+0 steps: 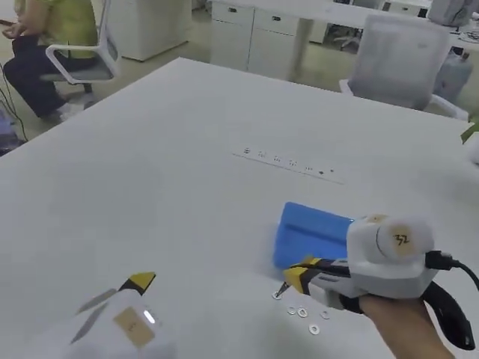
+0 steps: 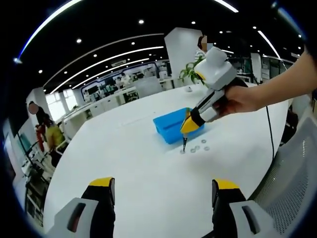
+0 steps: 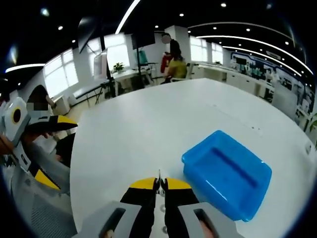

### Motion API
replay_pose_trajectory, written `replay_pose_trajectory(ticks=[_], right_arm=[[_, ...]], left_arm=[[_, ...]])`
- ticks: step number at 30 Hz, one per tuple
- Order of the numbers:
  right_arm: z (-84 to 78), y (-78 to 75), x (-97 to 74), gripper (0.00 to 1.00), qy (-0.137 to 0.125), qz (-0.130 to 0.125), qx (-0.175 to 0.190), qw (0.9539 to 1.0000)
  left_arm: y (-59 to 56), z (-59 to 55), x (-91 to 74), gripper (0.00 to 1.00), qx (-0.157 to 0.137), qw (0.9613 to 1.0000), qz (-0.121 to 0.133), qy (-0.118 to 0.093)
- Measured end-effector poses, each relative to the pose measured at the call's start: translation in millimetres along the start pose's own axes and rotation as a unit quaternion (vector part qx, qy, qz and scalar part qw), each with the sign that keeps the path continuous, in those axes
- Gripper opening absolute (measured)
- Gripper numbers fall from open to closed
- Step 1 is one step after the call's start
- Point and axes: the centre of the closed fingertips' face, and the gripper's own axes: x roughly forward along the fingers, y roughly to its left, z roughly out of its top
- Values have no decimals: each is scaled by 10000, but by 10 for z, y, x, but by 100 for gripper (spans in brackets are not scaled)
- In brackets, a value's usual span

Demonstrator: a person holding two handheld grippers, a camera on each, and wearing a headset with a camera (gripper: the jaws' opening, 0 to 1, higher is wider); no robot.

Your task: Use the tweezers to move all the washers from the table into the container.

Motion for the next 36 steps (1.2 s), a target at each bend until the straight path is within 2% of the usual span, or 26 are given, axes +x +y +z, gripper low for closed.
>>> replay_pose_trajectory(ticks=[3, 13, 20, 22, 26, 30, 36], right_arm=[[-25, -8, 17, 2, 57, 25, -55, 10000], [-4, 11, 62, 2, 79, 132, -136, 9998], [-4, 27, 75, 2, 184, 192, 25, 9996], [-4, 5, 83, 2, 184, 154, -82, 9997], [-7, 73, 91, 2, 223, 166, -213, 9994], [-7, 109, 96, 1, 197, -78, -772, 9968], [-6, 75, 101, 0, 249, -166, -541, 9981]], left_arm=[[22, -9, -8, 79, -76, 10000, 25, 14], [23, -63, 13, 77, 3, 9999, 16, 104], [30, -66, 5, 77, 9, 9999, 51, 123], [30, -68, 5, 77, 12, 9999, 55, 132], [41, -62, -1, 77, 9, 9999, 95, 124], [87, -57, -7, 78, -103, 9997, 167, 107], [135, -23, -25, 81, -299, 9993, 214, -21]])
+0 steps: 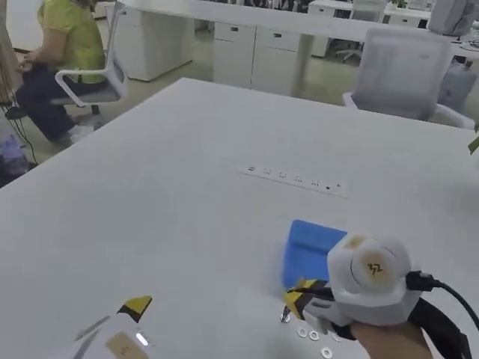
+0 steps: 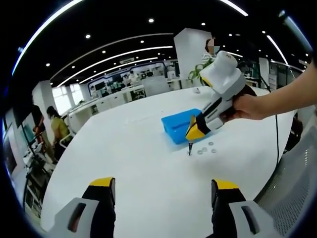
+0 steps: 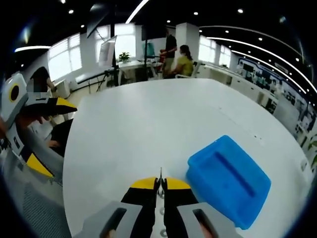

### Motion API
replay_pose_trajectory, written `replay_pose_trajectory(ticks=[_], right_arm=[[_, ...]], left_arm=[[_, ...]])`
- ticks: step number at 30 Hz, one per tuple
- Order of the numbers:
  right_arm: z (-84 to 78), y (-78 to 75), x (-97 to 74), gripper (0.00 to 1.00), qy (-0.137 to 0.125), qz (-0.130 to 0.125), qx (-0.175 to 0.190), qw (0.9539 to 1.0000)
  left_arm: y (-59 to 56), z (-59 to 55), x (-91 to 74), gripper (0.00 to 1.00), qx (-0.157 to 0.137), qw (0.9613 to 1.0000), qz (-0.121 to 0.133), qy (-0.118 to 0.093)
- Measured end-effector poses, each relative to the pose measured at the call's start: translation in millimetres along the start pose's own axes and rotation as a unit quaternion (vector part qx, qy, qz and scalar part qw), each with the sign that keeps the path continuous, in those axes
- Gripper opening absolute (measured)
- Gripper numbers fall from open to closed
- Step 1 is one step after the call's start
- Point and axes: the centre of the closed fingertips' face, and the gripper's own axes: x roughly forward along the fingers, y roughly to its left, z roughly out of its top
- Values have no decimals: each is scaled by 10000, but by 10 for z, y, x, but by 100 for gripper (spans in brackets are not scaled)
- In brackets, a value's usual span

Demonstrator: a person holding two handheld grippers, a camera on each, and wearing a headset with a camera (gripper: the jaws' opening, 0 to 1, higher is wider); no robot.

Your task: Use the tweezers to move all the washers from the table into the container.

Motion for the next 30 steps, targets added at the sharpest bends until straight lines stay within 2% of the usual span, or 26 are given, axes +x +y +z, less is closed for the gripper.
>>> replay_pose_trajectory(ticks=[9, 19, 25, 30], right_arm=[[22, -2, -66, 0, 50, 32, 12, 10000], [322, -79, -253, 0, -248, -16, -58, 9997], [496, -185, -309, 0, -450, -150, -41, 9989], [603, -334, -339, 0, -577, -389, -64, 9976]], left_arm=[[25, 15, 4, 90, -22, 9999, 77, -71], [30, 28, 8, 94, -17, 9999, 105, -119], [24, 37, 8, 96, -37, 9998, 96, -143], [17, 23, 15, 96, -18, 9999, 83, -119]])
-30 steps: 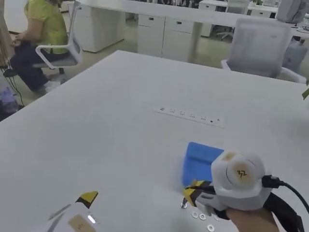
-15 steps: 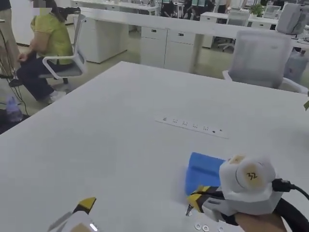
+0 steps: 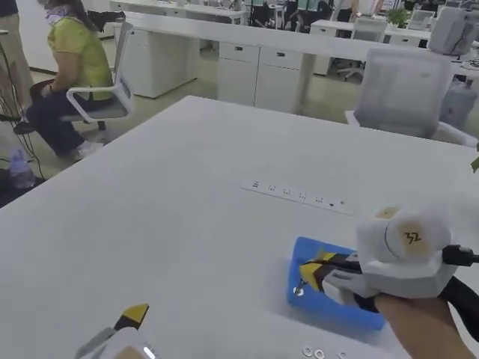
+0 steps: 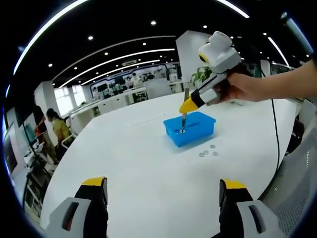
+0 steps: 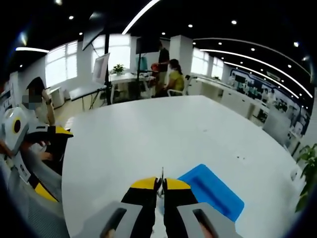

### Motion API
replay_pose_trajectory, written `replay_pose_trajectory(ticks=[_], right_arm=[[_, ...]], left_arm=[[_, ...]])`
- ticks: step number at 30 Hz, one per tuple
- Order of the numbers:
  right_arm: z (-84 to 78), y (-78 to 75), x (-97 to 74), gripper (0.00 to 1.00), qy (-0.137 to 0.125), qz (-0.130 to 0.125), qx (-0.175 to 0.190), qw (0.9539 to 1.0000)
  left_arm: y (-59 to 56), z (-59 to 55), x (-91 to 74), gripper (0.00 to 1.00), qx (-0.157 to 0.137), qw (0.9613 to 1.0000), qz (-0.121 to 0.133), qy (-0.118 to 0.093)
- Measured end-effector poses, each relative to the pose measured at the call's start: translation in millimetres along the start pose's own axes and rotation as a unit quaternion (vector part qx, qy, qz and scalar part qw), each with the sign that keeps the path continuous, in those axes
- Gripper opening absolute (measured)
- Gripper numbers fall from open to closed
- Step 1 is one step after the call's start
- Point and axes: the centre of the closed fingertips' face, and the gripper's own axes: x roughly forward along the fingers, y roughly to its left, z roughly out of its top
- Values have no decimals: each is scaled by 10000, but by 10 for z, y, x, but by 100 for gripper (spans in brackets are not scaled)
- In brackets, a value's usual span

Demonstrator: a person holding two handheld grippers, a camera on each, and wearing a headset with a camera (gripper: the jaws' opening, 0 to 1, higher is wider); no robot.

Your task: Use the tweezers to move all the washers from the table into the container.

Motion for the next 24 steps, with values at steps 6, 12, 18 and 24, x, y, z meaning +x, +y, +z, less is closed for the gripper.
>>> replay_pose_trajectory(ticks=[6, 12, 18, 24], right_arm=[[61, -207, 26, 0, -47, -270, -37, 9996], [41, -342, 95, 0, -61, -344, 164, 9993], [-55, -465, 201, 0, 13, -470, 281, 9985], [-133, -540, 310, 1, 66, -553, 492, 9972]], left_arm=[[-14, -4, 2, 96, 42, 10000, -12, 10], [-15, -10, 6, 96, 29, 10000, -17, 29], [-18, -25, 13, 96, 38, 10000, -26, 66], [-29, -40, 20, 96, 78, 9999, -42, 106]])
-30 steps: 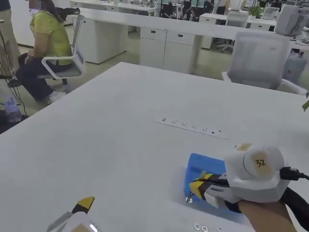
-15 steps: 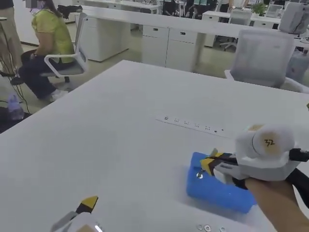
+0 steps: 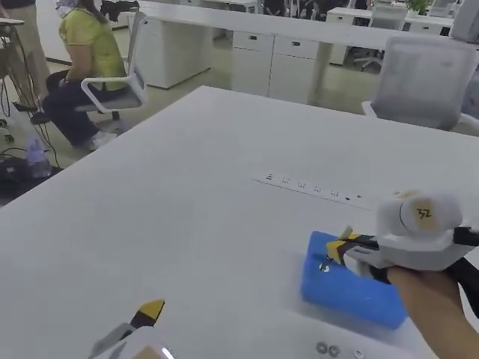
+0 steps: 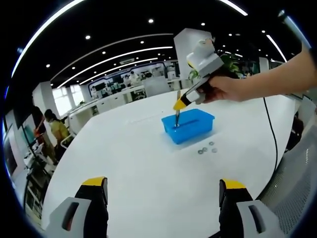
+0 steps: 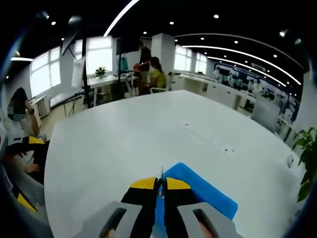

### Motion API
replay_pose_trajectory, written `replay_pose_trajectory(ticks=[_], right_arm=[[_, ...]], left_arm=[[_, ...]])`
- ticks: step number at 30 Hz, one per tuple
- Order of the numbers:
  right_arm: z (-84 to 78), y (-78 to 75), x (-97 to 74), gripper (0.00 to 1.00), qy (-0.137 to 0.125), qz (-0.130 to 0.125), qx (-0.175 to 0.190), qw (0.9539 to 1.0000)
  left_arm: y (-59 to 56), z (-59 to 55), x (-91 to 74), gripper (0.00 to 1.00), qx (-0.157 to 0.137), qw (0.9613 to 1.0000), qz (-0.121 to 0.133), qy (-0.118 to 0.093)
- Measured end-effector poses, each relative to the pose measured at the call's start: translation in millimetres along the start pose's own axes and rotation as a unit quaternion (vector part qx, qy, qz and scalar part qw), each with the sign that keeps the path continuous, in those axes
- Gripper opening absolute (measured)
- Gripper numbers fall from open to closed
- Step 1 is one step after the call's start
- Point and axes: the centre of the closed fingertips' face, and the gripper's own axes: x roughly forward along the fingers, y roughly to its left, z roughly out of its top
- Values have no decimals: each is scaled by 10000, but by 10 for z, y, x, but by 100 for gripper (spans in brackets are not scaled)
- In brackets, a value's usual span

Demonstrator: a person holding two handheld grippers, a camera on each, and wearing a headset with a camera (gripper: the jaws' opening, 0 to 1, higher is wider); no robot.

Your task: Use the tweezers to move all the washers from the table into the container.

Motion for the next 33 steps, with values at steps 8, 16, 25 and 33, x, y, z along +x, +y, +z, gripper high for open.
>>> replay_pose_trajectory(ticks=[8, 16, 25, 33], right_arm=[[-155, -42, 173, 1, 200, -19, 51, 9998], [-308, -48, 275, 1, 392, 3, 15, 9992], [-308, -30, 269, 1, 356, 20, 43, 9994], [-301, -23, 276, 2, 340, 36, 31, 9994]], left_arm=[[1, -20, 7, 95, 0, 10000, -6, 58], [-5, -29, 8, 95, 11, 10000, -18, 89], [-26, -54, 16, 95, 88, 9998, -48, 168], [-23, -62, 18, 95, 106, 9997, -32, 196]])
